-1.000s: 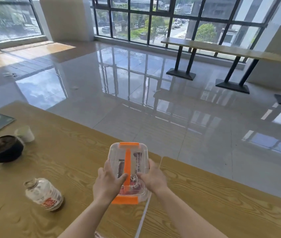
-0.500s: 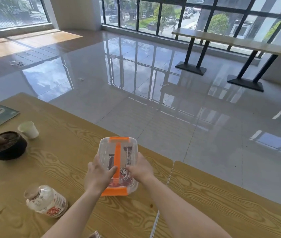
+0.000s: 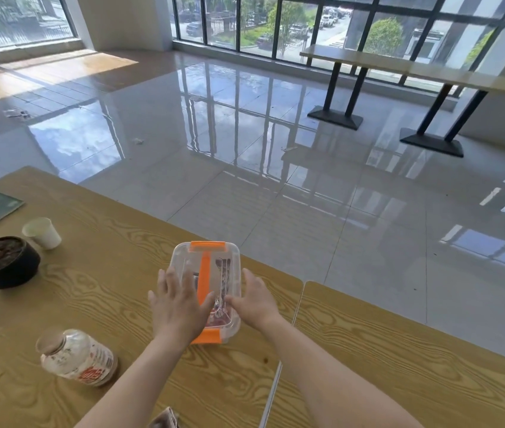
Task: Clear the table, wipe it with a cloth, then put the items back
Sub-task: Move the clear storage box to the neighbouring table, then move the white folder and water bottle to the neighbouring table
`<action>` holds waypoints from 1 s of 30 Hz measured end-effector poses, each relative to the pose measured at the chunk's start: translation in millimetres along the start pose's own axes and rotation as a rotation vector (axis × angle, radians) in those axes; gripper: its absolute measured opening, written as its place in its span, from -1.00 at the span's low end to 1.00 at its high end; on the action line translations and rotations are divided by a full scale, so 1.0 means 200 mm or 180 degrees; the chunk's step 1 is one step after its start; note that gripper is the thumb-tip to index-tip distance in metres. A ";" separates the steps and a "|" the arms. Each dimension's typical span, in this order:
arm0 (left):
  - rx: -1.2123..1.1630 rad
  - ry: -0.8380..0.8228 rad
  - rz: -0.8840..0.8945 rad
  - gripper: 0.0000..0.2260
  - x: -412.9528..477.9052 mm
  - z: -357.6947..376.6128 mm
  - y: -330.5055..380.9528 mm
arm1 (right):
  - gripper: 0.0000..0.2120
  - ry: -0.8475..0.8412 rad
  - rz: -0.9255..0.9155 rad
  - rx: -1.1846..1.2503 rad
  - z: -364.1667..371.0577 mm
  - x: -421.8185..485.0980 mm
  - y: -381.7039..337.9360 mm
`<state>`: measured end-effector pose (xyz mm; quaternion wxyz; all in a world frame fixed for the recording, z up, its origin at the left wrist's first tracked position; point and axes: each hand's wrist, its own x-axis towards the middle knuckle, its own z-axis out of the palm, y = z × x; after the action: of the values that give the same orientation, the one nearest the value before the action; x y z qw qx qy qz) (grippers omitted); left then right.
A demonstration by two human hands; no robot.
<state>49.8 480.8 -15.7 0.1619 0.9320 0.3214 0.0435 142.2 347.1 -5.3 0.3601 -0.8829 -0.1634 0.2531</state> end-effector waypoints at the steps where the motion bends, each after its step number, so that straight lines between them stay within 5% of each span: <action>1: 0.0065 0.0026 0.0125 -0.22 -0.01 -0.01 0.03 | -0.37 0.0017 -0.0002 -0.0056 -0.03 -0.03 0.02; 14: 0.0063 -0.0077 0.1289 -0.25 -0.37 -0.01 0.49 | -0.32 0.0883 -0.0176 -0.0755 -0.41 -0.60 0.33; 30: 0.0065 -0.0377 0.2434 -0.25 -0.99 0.15 1.18 | -0.38 0.1737 0.0529 -0.0997 -0.86 -1.42 0.92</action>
<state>37.8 176.9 39.1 0.1430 0.9870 -0.0588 0.0437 27.2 -8.5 61.7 0.2284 -0.9732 -0.0251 0.0074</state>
